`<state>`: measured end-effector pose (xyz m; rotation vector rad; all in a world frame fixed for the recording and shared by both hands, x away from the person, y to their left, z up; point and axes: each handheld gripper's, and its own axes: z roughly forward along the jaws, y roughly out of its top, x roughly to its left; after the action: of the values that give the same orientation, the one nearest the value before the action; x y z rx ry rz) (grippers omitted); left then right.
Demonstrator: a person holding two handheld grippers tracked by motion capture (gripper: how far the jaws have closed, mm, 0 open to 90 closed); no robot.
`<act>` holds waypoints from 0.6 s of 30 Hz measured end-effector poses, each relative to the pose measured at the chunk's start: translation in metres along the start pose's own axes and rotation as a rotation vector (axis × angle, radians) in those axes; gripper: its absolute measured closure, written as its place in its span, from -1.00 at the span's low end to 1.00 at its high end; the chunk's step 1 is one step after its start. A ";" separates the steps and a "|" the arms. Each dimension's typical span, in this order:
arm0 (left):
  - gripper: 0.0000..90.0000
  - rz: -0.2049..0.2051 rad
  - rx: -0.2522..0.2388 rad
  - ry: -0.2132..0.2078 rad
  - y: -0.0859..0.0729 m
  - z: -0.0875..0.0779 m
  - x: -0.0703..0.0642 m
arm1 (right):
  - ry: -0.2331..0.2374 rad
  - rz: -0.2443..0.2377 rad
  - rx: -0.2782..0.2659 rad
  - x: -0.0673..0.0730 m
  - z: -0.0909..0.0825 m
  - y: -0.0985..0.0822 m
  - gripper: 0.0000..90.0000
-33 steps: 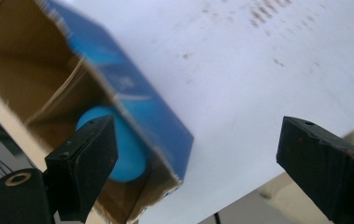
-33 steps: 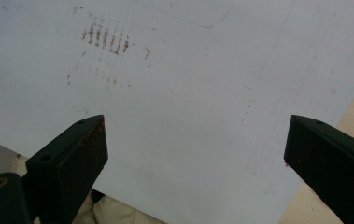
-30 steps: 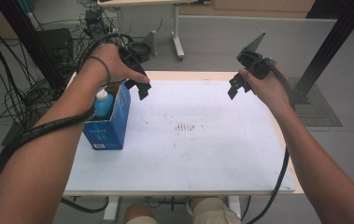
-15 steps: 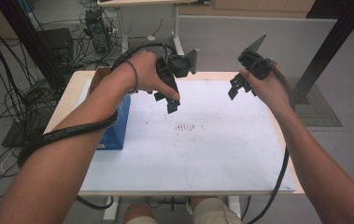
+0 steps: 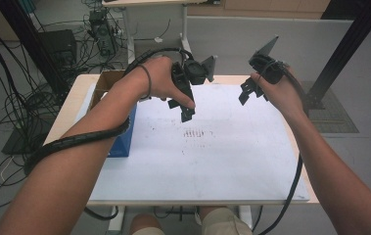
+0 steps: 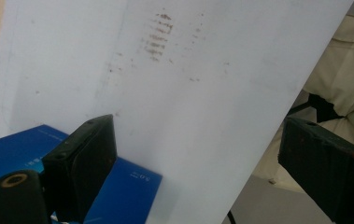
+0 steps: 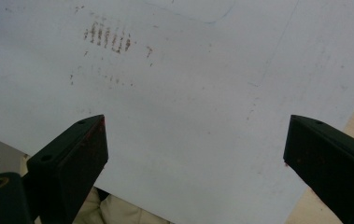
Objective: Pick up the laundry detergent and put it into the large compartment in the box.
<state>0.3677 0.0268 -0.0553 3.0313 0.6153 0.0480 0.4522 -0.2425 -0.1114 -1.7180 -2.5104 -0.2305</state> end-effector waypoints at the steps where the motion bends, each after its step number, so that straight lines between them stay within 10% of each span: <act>1: -0.74 0.003 -0.003 0.001 0.000 0.000 0.000 | 0.000 0.001 0.000 0.000 0.000 0.000 -0.85; 18: -0.74 -0.008 -0.016 -0.024 0.001 0.002 0.002 | -0.025 0.005 0.001 0.003 0.002 -0.002 -0.86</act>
<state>0.3703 0.0272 -0.0571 3.0092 0.6213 0.0168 0.4490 -0.2406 -0.1126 -1.7375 -2.5221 -0.2084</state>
